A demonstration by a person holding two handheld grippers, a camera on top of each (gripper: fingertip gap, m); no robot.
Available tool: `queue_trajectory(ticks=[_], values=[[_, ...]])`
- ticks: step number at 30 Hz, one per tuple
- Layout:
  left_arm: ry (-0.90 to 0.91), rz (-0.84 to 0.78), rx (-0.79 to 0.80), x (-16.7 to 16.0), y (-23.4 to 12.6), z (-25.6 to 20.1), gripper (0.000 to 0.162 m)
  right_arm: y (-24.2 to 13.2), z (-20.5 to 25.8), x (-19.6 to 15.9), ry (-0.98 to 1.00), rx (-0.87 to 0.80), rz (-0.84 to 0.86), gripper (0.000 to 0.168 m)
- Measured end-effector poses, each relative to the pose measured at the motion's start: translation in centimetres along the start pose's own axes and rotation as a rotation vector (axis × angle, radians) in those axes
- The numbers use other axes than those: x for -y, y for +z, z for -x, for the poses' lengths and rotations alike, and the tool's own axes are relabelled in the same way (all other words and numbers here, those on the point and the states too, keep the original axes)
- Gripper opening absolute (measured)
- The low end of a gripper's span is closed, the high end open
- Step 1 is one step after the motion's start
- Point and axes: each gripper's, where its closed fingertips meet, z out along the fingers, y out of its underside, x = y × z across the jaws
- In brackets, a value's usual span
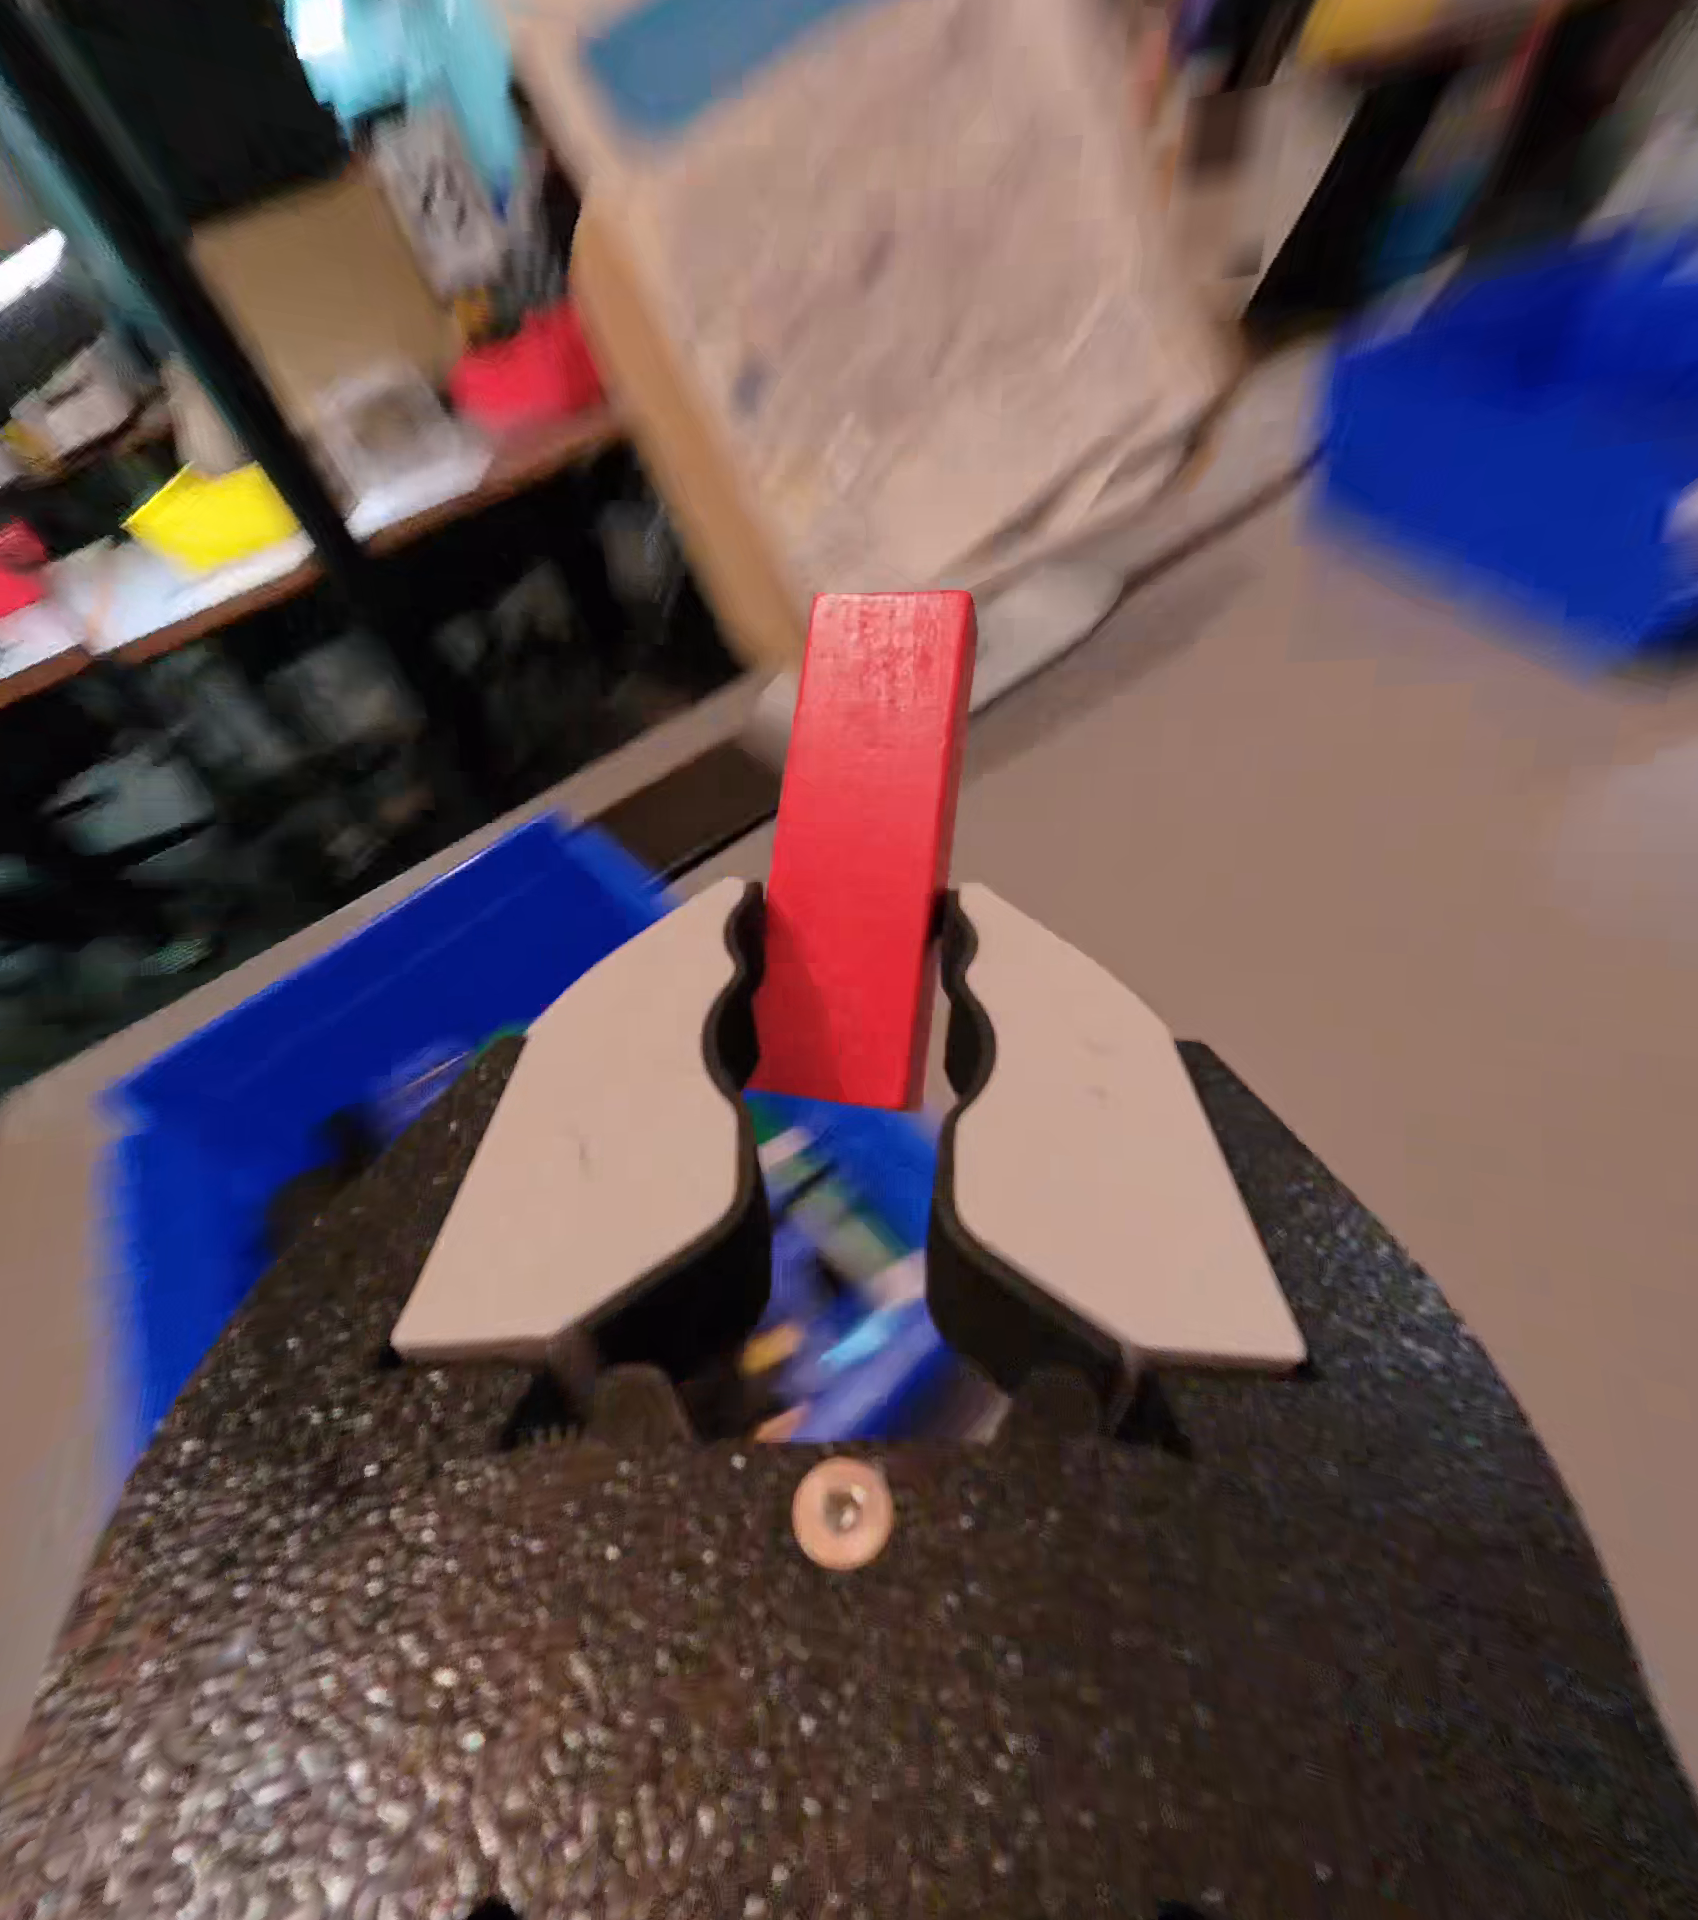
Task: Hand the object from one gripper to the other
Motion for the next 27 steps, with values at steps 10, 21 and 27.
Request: queue_trajectory(ticks=[10,21,27], values=[[-0.364,-0.479,-0.676,0.8,-2.2,-22.1,0.032,0.8,9.8,3.9,0.135,0.15,-0.131,0.086],[-0.068,-0.445,-0.679,0.3,-0.5,-26.0,0.032,1.5,11.0,1.9,0.066,0.317,-0.086,0.036],[-0.031,-0.389,-0.775,-0.3,-1.9,-27.6,0.039,-0.4,13.5,2.2,-0.065,0.522,-0.093,0.036]])
